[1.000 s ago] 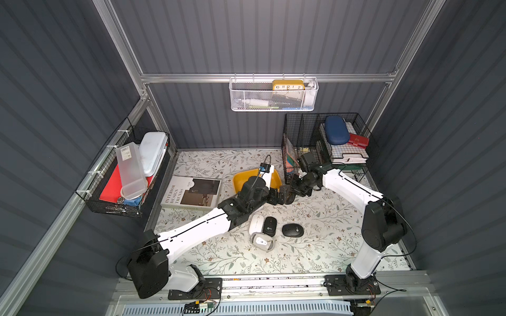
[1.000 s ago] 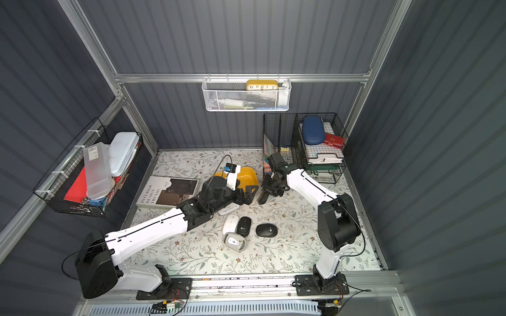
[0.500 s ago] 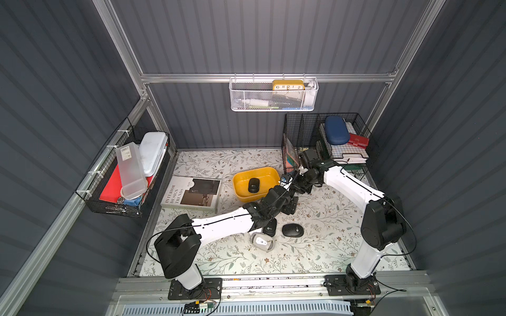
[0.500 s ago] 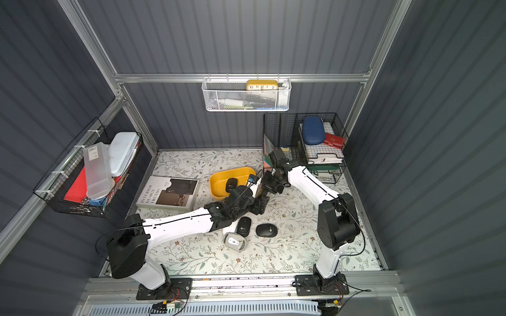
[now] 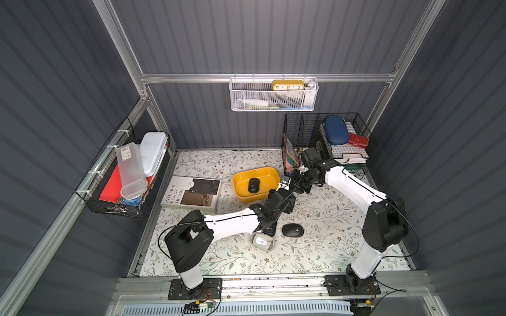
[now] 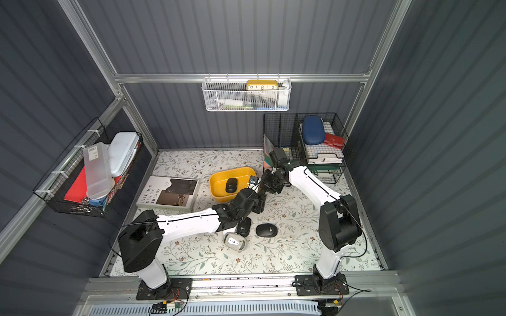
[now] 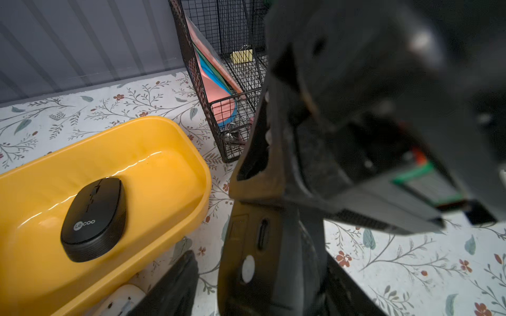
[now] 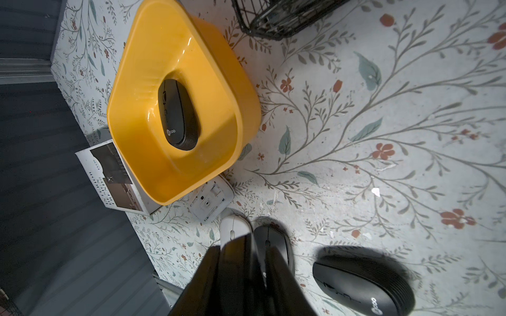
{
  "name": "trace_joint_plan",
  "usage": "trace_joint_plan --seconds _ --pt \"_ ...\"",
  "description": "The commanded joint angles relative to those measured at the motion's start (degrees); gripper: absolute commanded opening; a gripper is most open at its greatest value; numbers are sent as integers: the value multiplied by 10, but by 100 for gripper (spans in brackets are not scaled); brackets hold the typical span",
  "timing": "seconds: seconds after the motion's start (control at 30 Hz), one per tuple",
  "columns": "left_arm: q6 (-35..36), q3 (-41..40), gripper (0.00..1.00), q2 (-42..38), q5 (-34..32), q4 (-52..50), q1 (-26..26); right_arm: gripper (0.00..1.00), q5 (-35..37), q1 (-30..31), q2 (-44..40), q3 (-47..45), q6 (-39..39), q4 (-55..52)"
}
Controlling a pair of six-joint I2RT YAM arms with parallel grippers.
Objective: Put the mouse in the storage box
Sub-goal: Pick up the mouse from the center of the board, then place the mouse in the storage box.
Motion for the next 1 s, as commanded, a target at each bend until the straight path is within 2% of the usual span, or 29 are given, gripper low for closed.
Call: trace_joint_plan --seconds 0.0,0.1,0.2,0.4,0.43,0.5,0.63,0.73,0.97 --pt "-2 -11 72 -36 12 20 0 8 17 1 -9 29 -12 -15" --pt "-14 -48 74 -97 41 31 1 7 43 1 20 73 -52 -43" --pt "-44 -96 77 -183 27 20 16 7 81 5 57 120 -82 -60" --pt "-136 -188 88 -381 22 -9 128 6 173 50 171 281 -164 -132" --pt "-160 -193 92 -407 13 -17 144 6 198 64 194 313 -177 -144" --pt "-182 -198 94 -439 7 -21 162 6 240 89 232 368 -206 -162" --pt "-217 -182 97 -459 -41 -40 164 6 363 143 297 456 -276 -169" --pt "-212 -174 97 -464 -58 -43 164 6 428 165 347 517 -323 -180" --pt "-201 -167 99 -472 -76 -56 164 5 581 203 421 562 -463 -143"
